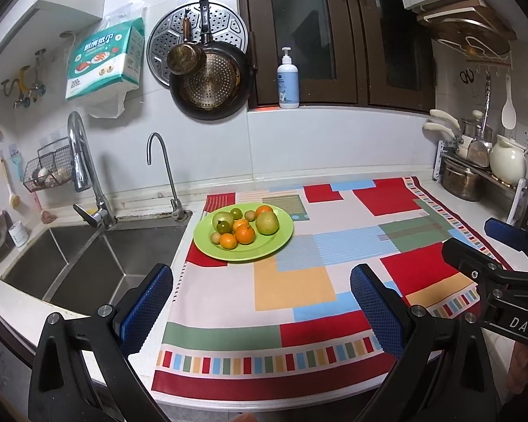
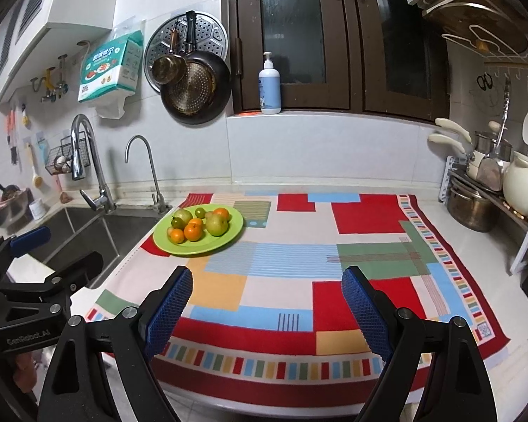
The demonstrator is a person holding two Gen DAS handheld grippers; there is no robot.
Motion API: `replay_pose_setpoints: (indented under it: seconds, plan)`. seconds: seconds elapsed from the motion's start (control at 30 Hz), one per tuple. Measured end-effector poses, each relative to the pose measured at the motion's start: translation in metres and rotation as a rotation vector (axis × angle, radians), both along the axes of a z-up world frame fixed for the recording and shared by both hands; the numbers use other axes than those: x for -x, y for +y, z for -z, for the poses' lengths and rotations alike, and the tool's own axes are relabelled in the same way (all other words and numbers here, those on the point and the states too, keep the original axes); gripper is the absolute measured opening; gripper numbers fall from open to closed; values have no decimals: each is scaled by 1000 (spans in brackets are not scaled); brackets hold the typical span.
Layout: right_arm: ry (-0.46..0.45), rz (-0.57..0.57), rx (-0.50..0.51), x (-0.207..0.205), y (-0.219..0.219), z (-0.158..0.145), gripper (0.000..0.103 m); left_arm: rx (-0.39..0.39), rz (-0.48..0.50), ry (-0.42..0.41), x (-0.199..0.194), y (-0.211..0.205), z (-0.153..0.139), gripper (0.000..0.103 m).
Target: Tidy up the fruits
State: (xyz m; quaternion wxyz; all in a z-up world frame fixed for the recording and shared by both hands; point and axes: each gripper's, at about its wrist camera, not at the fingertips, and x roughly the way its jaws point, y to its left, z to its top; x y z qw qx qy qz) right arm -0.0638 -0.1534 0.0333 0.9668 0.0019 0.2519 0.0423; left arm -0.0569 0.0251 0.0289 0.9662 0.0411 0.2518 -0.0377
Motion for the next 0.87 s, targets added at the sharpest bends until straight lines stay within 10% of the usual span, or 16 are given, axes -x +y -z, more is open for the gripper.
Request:
replay_pose_setpoints:
  seconds: [0.87]
  plan:
    - [5, 15, -3, 15, -6, 2, 87, 12, 16, -3, 10, -4, -1, 103]
